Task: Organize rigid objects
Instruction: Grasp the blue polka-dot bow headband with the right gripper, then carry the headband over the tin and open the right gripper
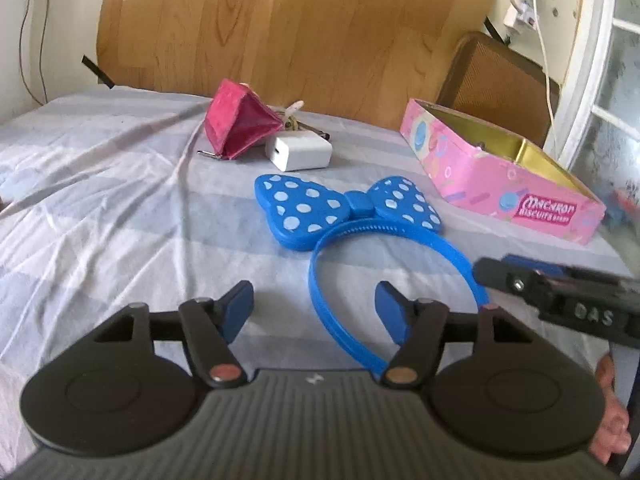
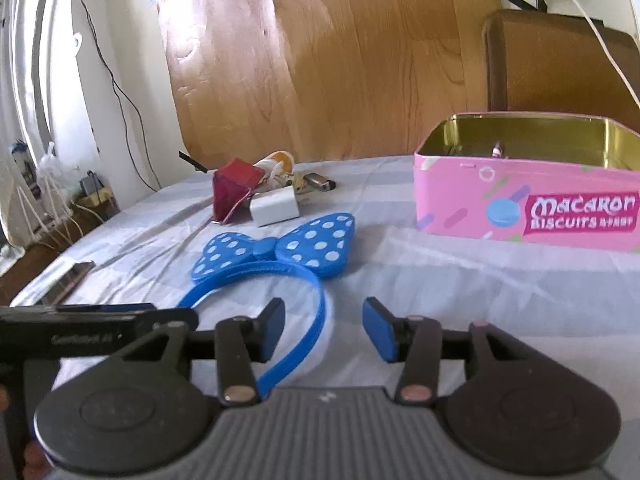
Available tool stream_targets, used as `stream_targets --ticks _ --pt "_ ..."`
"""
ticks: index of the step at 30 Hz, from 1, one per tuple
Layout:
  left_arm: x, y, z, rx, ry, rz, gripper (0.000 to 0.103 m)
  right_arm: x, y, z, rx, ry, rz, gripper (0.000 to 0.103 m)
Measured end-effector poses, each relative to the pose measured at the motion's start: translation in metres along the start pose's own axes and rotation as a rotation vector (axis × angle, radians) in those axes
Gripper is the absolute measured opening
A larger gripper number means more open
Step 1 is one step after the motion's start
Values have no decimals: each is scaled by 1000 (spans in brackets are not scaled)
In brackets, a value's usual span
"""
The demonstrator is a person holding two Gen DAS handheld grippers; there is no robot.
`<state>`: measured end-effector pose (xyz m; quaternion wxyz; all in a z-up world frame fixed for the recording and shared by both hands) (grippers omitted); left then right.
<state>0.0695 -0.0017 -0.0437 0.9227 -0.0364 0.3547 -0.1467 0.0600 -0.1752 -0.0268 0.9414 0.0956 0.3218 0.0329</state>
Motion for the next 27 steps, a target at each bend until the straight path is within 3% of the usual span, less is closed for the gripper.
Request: stream_targets --ticks 3,5,7,8,9,13,18,23,27 --pt "1 -1 0 -1 -6 6 66 8 -3 2 -6 18 3 45" --pt "3 -3 0 9 -13 24 54 13 0 4 -21 32 -7 45" --pt "5 -4 1 22 -11 31 20 21 1 3 -36 61 -3 42" --pt "6 -4 1 18 -10 22 14 26 3 1 -50 85 5 25" --pt "7 -4 2 7 -9 5 11 28 4 0 -74 78 -6 14" --pt "-2 -4 7 -39 -40 -23 10 24 5 1 -70 47 -9 14" --pt "-18 -36 47 54 -145 -38 10 -4 -6 24 -56 -83 -26 13" --pt "-1 -103 109 174 -216 -117 10 -34 -52 68 -18 -229 -97 13" --pt "44 -162 152 215 -204 -204 11 -44 -113 98 15 -285 -205 13"
Point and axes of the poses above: each gripper's, at about its wrist camera, not at the fingertips, and x roughly the way its jaws point, y to its left, z to its top, the point moved 5 cm from there along x, roughly the way its jaws point, and after that the axes turned 7 degrees about y, right-handed, at the moved point
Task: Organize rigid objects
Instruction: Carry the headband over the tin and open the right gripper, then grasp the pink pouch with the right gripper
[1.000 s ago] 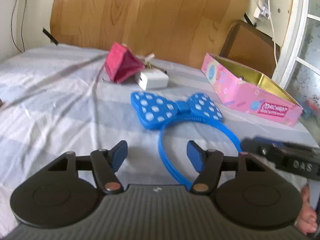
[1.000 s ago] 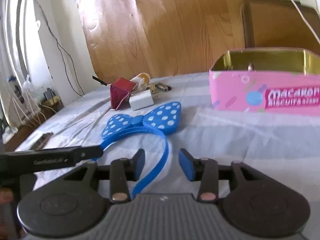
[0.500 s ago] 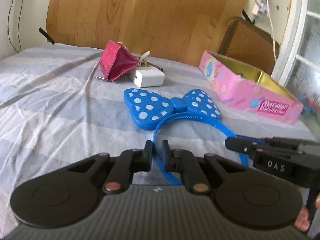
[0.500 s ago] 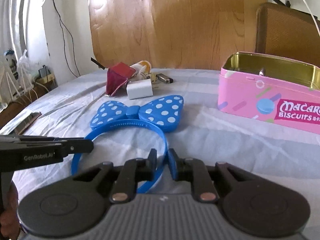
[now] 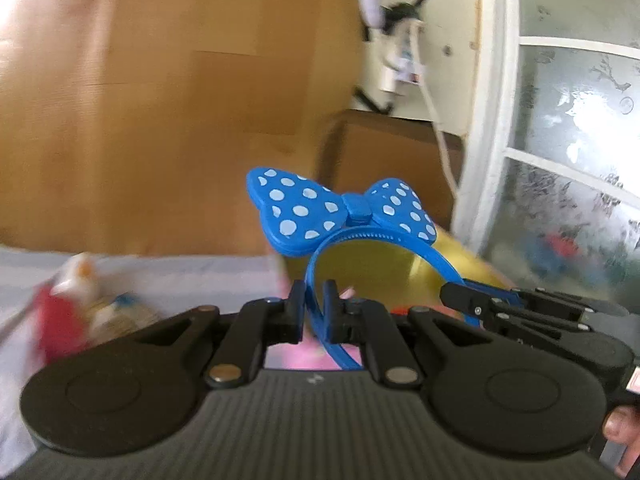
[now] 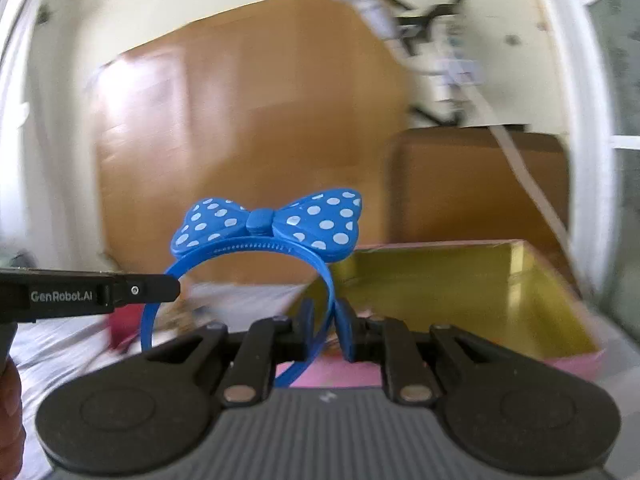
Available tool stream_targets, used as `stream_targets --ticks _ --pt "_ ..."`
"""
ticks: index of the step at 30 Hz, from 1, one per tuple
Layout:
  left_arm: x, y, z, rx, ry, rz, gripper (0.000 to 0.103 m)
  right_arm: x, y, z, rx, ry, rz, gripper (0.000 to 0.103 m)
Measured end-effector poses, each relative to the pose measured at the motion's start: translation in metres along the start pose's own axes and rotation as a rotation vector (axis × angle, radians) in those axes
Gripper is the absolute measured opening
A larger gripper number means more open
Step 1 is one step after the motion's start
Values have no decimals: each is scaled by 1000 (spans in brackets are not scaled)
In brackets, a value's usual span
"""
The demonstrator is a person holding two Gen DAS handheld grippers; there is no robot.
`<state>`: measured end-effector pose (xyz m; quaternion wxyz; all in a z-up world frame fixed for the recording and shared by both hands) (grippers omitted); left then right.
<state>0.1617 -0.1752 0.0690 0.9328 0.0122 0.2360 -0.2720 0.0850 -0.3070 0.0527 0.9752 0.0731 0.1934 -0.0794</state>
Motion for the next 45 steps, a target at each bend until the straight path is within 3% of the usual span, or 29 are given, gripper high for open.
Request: stream_targets --ticks 4,10,13,14,15,16,22,26,29,31,38,42,45 --pt "77 -26 18 -21 69 -69 11 28 -62 12 38 34 -87 13" --pt "164 -41 11 -17 204 -31 11 85 -115 2 82 159 -135 15" --pt "182 -40 9 -11 255 12 17 101 -120 -1 114 173 -120 27" --pt "179 -39 10 -20 247 24 19 103 -121 -1 137 161 -105 37" --pt "175 -38 11 -29 236 27 25 104 -123 -1 155 147 -96 38" --pt "166 -37 13 -40 219 28 29 102 -124 -1 164 131 -90 38" --pt "104 -32 11 -46 140 -23 29 76 -114 3 148 36 -69 38" --pt "56 -27 -13 -18 98 -29 29 52 -98 10 136 -27 -37 38" --pt "30 -6 -41 -51 110 -15 29 33 -74 7 115 -49 6 38" --pt "12 17 -59 -70 117 29 29 28 -52 1 101 -37 58 38" --pt "-62 123 -101 -224 130 301 29 40 55 -14 12 49 239 38" --pt "-94 160 -115 -295 104 354 32 57 117 -10 15 114 356 39" --pt "-102 179 -126 -332 88 379 36 62 157 -11 -18 137 387 43"
Point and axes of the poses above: each gripper's, at about its wrist camera, not at the fingertips, and x roughly the way its jaws point, y to its left, z to its top, the point moved 5 cm from there along x, roughly the way its jaws point, and after that the axes turned 7 degrees about y, right-handed, at the moved point
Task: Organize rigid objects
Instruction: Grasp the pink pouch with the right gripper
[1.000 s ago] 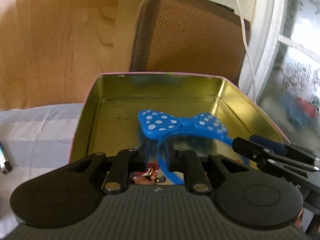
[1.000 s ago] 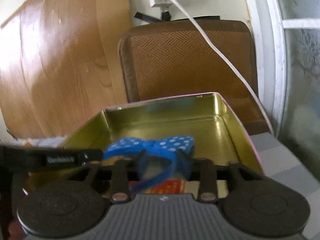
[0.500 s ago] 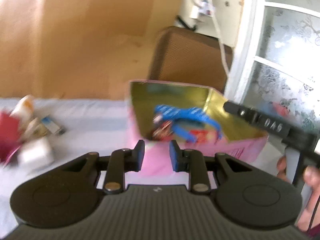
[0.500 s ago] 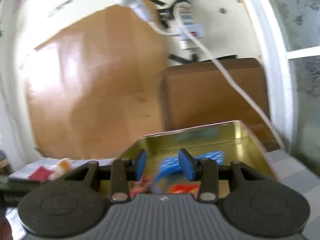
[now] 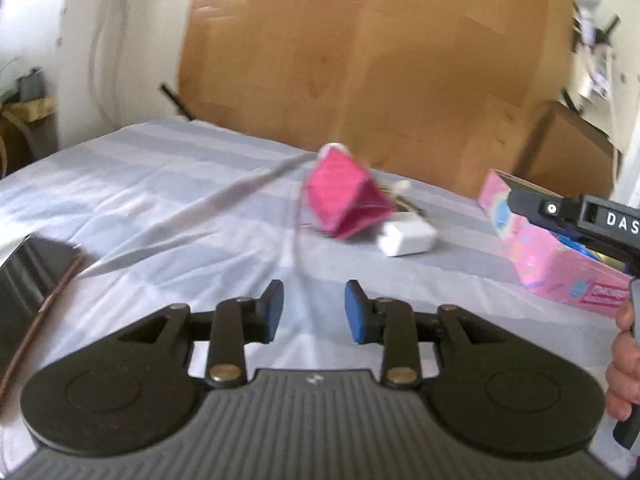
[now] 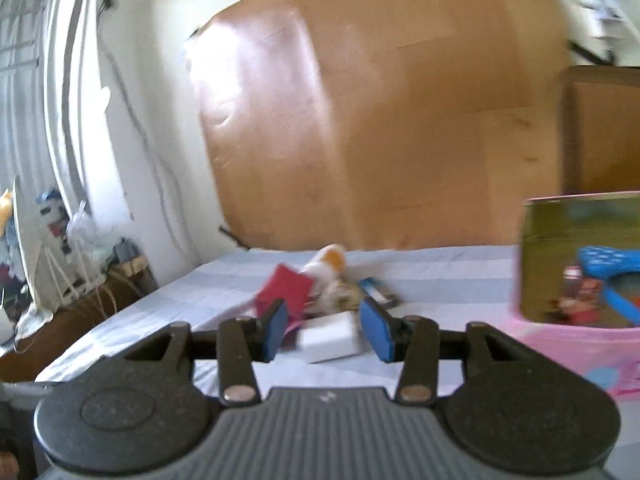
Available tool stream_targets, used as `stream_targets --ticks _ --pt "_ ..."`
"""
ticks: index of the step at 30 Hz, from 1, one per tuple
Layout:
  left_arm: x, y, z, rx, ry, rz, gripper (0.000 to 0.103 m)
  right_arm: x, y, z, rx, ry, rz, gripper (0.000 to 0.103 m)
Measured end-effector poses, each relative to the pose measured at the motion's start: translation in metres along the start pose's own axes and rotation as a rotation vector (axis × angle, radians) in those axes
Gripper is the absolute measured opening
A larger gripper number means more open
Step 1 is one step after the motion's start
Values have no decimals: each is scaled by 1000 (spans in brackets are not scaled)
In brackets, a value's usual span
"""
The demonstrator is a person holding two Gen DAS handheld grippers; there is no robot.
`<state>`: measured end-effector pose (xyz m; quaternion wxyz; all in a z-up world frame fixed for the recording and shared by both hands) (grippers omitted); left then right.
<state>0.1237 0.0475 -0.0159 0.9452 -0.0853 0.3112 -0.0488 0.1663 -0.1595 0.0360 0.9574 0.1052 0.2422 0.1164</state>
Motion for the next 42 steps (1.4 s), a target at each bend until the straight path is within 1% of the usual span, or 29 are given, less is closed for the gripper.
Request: stream_targets --ticks 3,7,10,12,14,16,17,18,20,21,23,25,26,27,29,30,31,32,33,34,35,36,37,38,39,42 --pt "1 22 -3 -31 -10 16 36 21 28 -2 -10 53 33 43" --pt "1 38 -6 -55 -30 2 36 45 53 -4 6 118 63 43" --pt "4 47 -9 -76 -20 -19 36 64 64 -5 -13 135 33 42" --pt "7 50 -11 -91 -15 -28 36 81 70 -4 10 167 40 39" --pt "11 53 -13 -116 -1 -52 36 102 73 -4 25 194 4 37" --pt "10 54 -14 -127 3 -58 36 124 72 -4 51 210 -47 35" --pt "10 53 -14 -125 3 -59 36 135 70 -3 71 215 -59 32" --pt "10 53 -15 -119 4 -59 36 145 68 -1 88 217 -57 23" --pt "11 51 -14 -103 6 -56 36 161 66 4 72 222 -67 12" --pt "11 51 -14 -98 6 -57 36 163 64 3 71 229 -61 10" --pt "11 52 -15 -99 6 -58 36 152 57 -1 80 239 -29 9" --pt "9 52 -14 -101 8 -66 36 126 48 -8 62 248 20 9" --pt "7 51 -14 -104 8 -86 36 110 42 -14 48 254 43 9" --pt "5 48 -15 -109 13 -122 36 90 36 -22 34 272 79 9" --pt "-1 37 -16 -107 21 -188 40 54 23 -37 29 316 148 9" --pt "-3 30 -17 -103 26 -215 45 35 14 -45 31 333 181 9" --pt "-7 20 -18 -94 31 -252 48 18 6 -52 36 342 200 9" --pt "-10 10 -18 -83 32 -285 48 4 -2 -57 40 346 207 10" --pt "-12 1 -18 -69 33 -310 50 -15 -12 -64 42 342 206 11" --pt "-16 -11 -18 -50 32 -332 54 -29 -20 -69 39 326 175 12" --pt "-18 -22 -19 -27 30 -350 57 -44 -29 -74 33 297 104 16" --pt "-21 -33 -19 -5 26 -362 64 -56 -39 -77 32 264 9 20" --pt "-22 -44 -18 20 22 -369 70 -65 -46 -78 37 231 -66 22" --pt "-22 -53 -18 39 19 -371 72 -74 -53 -80 52 202 -102 22" --pt "-22 -61 -17 54 21 -373 73 -82 -59 -83 75 184 -110 22" --pt "-16 -83 -16 80 46 -399 73 -90 -65 -85 116 173 -66 22"
Point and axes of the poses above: each gripper's, at about its wrist camera, not at the fingertips, and x roughly the way its jaws point, y to its left, z to its top, the point moved 5 cm from there along x, roughly the way its jaws point, and after that the axes turned 7 degrees about y, right-handed, at the moved point
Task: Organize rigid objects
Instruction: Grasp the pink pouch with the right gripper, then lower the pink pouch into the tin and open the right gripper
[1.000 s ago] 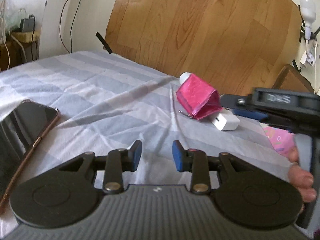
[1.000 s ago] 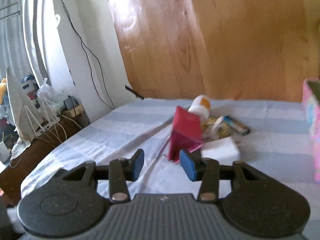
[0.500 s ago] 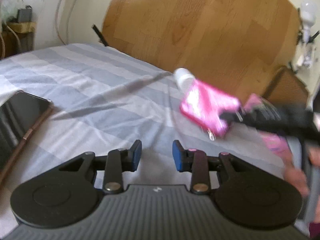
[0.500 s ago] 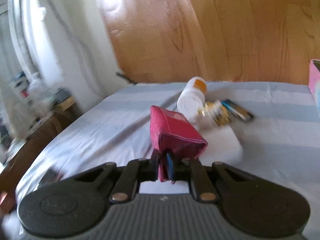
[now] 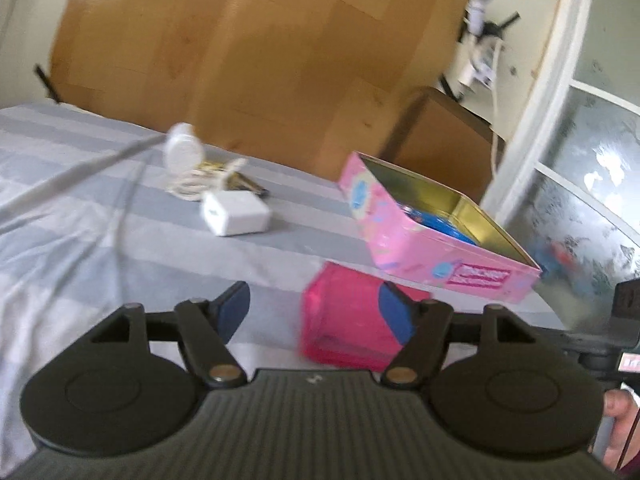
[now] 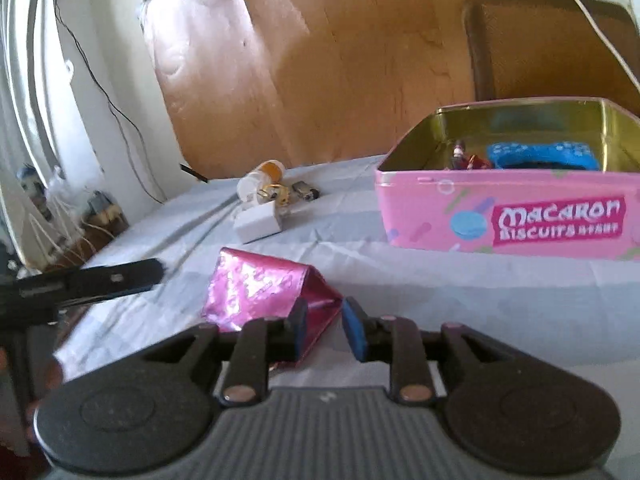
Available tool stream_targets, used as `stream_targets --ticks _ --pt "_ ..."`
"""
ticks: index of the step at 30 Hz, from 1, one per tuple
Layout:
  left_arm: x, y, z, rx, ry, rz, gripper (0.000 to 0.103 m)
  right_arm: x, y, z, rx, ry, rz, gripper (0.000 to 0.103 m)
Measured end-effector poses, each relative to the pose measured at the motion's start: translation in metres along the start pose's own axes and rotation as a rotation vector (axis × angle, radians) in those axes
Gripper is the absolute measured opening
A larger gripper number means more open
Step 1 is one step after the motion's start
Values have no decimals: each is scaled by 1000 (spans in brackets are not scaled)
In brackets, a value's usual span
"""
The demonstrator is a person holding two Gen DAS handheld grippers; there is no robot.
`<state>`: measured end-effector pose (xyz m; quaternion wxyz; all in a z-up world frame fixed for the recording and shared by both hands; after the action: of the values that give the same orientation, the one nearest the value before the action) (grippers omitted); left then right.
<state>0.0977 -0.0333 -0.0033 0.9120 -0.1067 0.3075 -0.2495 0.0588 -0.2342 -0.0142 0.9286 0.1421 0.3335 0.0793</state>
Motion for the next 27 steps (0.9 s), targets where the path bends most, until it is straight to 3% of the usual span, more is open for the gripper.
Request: stream_targets --ticks 2,5,9,11,13,14,16,22,27 --pt "8 -9 0 24 20 -8 73 -1 3 -2 -13 -5 17 23" --pt "19 -14 -4 35 48 0 73 1 7 -3 -27 -5 44 34" --pt "41 -5 -7 -26 108 -30 71 12 10 -5 -41 11 50 38" --pt "56 -1 -14 -58 168 -72 61 23 9 -3 -26 30 62 38" --pt "55 -2 -15 -69 168 -71 47 34 10 -1 -3 61 99 28" --pt "52 -4 -14 -66 171 -53 46 39 10 -1 11 74 109 22" --pt "43 -10 -11 -57 154 -53 39 37 14 1 -3 47 99 21" --pt "26 -42 16 9 60 -63 39 1 20 24 -66 -106 93 21" --pt "50 -77 48 87 52 -97 39 -20 -2 47 -57 -206 45 21"
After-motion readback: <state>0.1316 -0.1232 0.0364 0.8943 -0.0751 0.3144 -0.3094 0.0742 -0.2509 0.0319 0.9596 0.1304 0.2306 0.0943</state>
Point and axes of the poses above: each gripper's, at about its wrist camera, not at the fingertips, and x roughly the way its jaws point, y to its left, z to its top, the point moved 5 cm from there along x, roughly the way its jaws point, and after that the axes turned 7 degrees about y, right-handed, at the moved point
